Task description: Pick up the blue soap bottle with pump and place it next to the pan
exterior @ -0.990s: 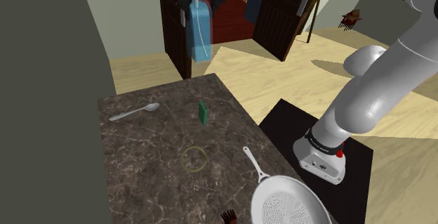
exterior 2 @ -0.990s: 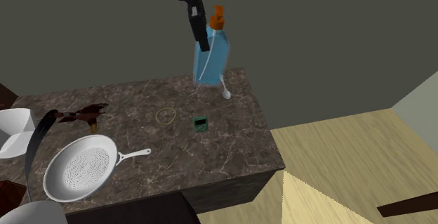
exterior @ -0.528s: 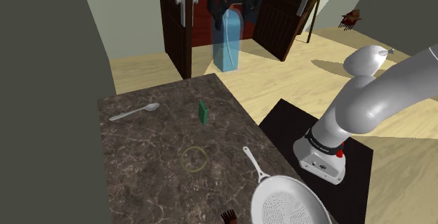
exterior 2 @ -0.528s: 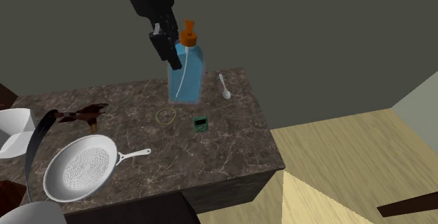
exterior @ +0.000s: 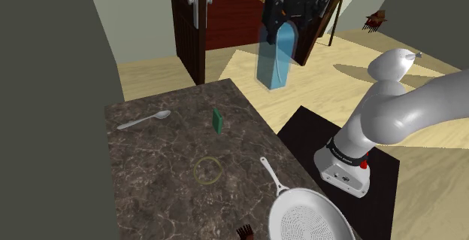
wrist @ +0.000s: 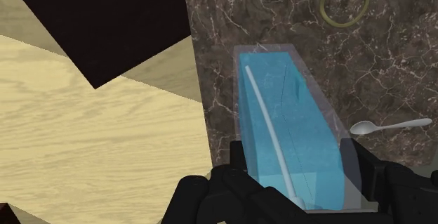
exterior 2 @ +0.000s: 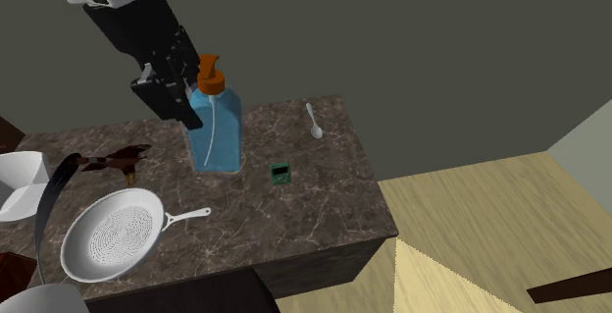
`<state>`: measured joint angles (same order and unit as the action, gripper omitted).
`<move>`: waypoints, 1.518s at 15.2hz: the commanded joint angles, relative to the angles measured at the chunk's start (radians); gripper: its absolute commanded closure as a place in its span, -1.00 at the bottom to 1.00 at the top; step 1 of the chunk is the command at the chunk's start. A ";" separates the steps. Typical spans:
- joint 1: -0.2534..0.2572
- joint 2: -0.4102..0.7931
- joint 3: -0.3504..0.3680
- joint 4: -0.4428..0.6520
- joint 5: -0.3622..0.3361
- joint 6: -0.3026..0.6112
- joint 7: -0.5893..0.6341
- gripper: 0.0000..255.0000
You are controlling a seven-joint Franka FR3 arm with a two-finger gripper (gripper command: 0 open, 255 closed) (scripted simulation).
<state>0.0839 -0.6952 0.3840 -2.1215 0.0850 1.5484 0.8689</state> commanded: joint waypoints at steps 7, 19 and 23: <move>0.019 -0.056 0.006 -0.138 0.020 0.082 0.003 1.00; 0.037 -0.084 0.032 -0.315 0.046 0.231 0.014 1.00; 0.042 -0.086 0.044 -0.369 0.055 0.282 0.019 1.00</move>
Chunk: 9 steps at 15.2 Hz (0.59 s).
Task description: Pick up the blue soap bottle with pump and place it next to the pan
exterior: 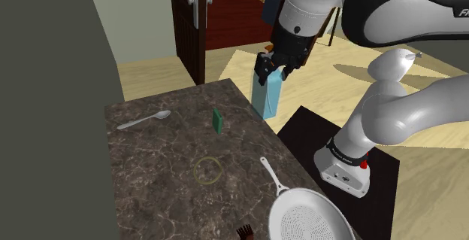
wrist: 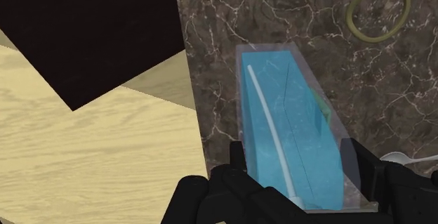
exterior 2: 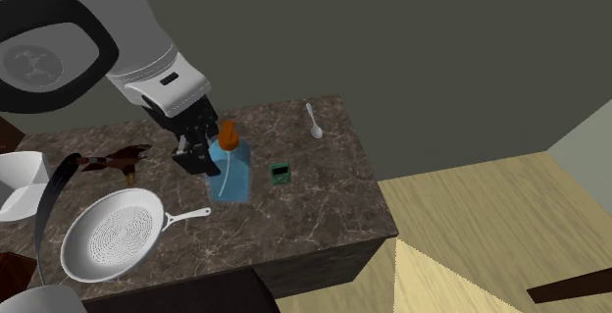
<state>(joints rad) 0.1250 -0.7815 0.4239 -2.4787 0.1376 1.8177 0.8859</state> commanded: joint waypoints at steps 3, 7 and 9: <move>0.005 0.001 0.013 -0.051 0.010 0.052 0.006 1.00; 0.010 0.006 0.027 -0.100 0.019 0.106 0.012 1.00; 0.012 0.010 0.034 -0.124 0.024 0.134 0.015 1.00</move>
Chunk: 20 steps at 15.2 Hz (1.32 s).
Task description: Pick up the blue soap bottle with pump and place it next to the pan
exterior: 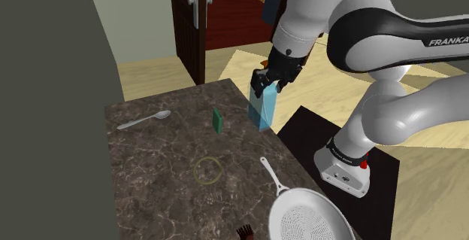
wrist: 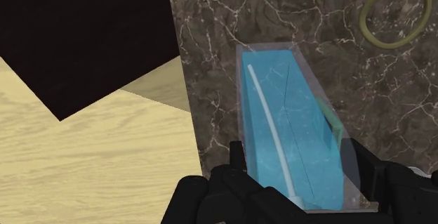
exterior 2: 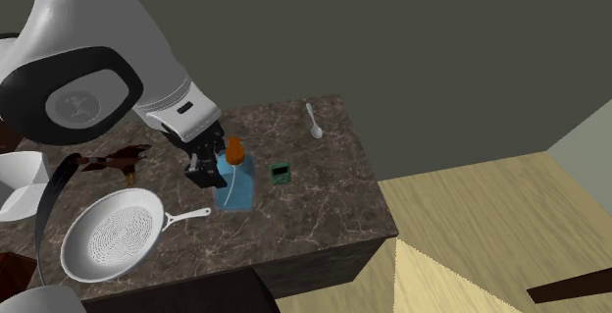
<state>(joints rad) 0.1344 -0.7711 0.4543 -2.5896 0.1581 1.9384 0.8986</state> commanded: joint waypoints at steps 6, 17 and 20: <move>0.007 0.020 0.027 -0.081 0.017 0.100 0.012 1.00; 0.006 0.090 0.081 -0.187 0.039 0.275 0.036 1.00; 0.002 0.118 0.097 -0.211 0.042 0.327 0.044 1.00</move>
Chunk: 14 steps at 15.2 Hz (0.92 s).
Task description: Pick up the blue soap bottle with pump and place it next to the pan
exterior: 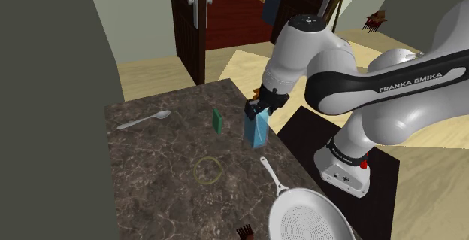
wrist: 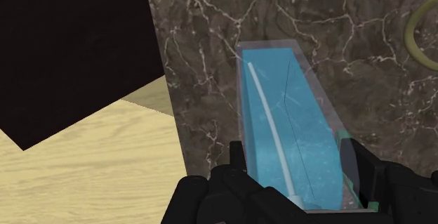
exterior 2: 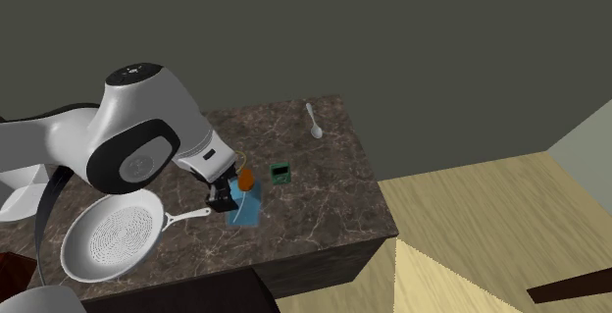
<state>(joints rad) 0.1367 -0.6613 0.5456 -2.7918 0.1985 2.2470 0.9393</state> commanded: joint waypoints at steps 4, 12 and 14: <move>-0.003 0.027 0.017 -0.023 0.003 0.051 0.009 1.00; -0.002 0.027 0.018 -0.022 0.004 0.049 0.011 -1.00; -0.001 0.027 0.018 -0.023 0.004 0.050 0.011 -1.00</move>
<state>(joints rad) 0.1352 -0.6348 0.5631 -2.8138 0.2024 2.2965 0.9503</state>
